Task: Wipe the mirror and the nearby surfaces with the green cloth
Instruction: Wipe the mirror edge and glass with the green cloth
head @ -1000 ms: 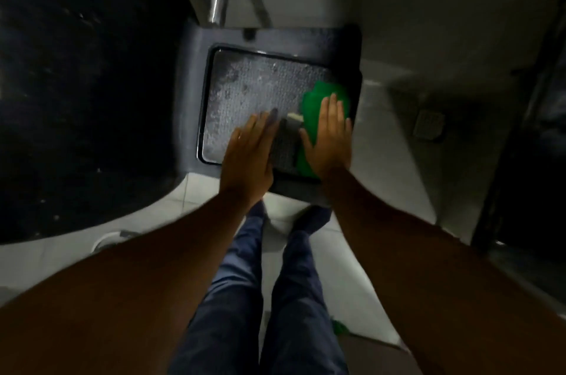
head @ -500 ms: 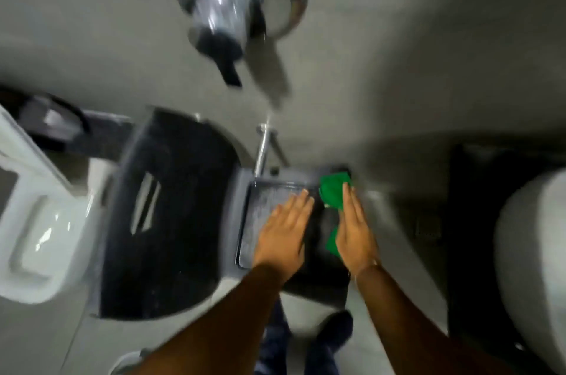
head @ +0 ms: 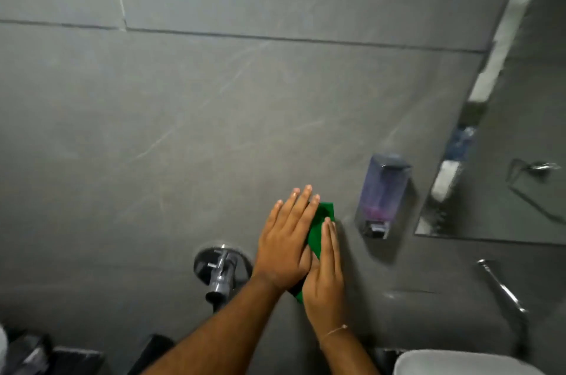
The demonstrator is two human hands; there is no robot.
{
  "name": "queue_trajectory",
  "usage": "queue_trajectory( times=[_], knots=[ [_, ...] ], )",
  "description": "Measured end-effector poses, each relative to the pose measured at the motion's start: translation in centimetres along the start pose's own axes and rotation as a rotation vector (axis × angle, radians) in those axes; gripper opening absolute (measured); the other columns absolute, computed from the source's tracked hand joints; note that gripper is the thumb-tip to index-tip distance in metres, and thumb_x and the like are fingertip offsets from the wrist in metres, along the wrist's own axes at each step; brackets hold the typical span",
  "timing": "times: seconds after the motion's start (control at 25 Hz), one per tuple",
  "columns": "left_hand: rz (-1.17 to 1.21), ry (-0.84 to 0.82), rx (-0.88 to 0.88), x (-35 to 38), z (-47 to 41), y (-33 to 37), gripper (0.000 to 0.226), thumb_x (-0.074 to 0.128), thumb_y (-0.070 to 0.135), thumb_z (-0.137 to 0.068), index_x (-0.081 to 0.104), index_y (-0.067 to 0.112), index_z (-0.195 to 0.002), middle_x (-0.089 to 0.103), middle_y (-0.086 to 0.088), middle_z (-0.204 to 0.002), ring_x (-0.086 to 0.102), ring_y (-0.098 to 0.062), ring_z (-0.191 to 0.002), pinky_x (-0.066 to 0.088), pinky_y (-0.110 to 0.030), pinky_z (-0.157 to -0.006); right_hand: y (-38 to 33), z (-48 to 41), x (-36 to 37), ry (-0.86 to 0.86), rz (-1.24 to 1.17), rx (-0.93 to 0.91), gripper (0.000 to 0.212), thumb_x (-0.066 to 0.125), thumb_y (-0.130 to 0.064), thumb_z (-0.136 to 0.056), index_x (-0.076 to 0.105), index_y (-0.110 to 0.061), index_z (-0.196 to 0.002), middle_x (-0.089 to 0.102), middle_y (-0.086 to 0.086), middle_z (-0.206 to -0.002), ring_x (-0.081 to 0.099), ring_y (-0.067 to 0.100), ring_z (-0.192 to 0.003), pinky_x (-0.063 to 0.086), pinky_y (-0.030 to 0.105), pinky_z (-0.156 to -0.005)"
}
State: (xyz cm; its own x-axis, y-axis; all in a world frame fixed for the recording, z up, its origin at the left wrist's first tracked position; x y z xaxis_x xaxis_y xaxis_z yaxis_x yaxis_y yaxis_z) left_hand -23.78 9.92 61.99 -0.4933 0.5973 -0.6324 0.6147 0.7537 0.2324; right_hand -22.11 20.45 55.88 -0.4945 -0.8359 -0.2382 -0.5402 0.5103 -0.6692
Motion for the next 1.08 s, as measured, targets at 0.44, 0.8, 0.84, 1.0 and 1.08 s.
queue_trajectory(
  times=[0.44,0.8,0.84,1.0,1.08],
  knots=[
    [-0.289,0.192,0.139,-4.2,-20.0,10.1,0.094,0.057,0.035,-0.094,0.022,0.024,-0.180,0.009,-0.007,-0.189,0.009,-0.028,-0.175,0.008,-0.054,-0.140,-3.9,-13.6,-18.0,0.499,-0.004,-0.144,0.056,0.041,-0.018,-0.112,0.034,-0.013,-0.168,0.035,0.002,-0.177,0.031,0.009,-0.165,0.027,0.017,-0.132],
    [-0.462,0.329,0.261,1.8,-32.6,17.5,0.081,0.035,0.053,-0.113,0.010,0.019,-0.182,0.003,-0.012,-0.189,0.004,-0.037,-0.174,0.007,-0.063,-0.139,4.8,-25.8,-22.5,0.466,0.452,-0.162,0.066,0.035,-0.039,-0.115,0.018,-0.010,-0.172,0.012,0.007,-0.183,0.011,0.023,-0.171,0.016,0.048,-0.140],
    [-0.478,0.361,0.270,2.1,-32.5,17.5,0.080,0.034,0.053,-0.113,0.012,0.018,-0.181,0.007,-0.013,-0.189,0.008,-0.038,-0.174,0.009,-0.064,-0.139,5.5,-26.0,-22.0,0.468,0.580,-0.167,0.073,0.030,-0.051,-0.114,0.013,-0.013,-0.173,0.005,0.005,-0.184,0.007,0.023,-0.172,0.012,0.047,-0.141],
    [-0.494,0.436,0.310,2.9,-32.6,17.4,0.078,0.032,0.051,-0.114,0.016,0.015,-0.181,0.014,-0.013,-0.188,0.014,-0.040,-0.173,0.015,-0.066,-0.137,11.3,-22.5,-20.2,0.520,0.721,-0.129,0.082,0.026,-0.063,-0.110,0.006,-0.016,-0.174,0.000,0.005,-0.184,0.006,0.026,-0.172,0.008,0.043,-0.140],
    [-0.497,0.446,0.306,2.8,-32.5,17.6,0.078,0.032,0.050,-0.114,0.016,0.014,-0.181,0.014,-0.014,-0.188,0.015,-0.040,-0.173,0.015,-0.066,-0.137,15.7,-17.9,-19.1,0.509,0.713,-0.057,0.082,0.026,-0.062,-0.111,0.002,-0.016,-0.174,0.000,0.006,-0.184,0.004,0.026,-0.172,0.007,0.042,-0.140]
  ],
)
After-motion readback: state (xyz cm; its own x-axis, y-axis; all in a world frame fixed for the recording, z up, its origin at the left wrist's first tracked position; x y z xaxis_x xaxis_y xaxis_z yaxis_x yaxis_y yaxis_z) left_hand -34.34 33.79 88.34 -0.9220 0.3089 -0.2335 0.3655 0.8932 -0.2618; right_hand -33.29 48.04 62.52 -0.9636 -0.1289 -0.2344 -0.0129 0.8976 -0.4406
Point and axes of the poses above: each hand's wrist, its own z-axis away from the middle knuckle, its own x-axis out of the palm, y = z × x, the point moved 9 cm from there along -z, towards the middle knuckle
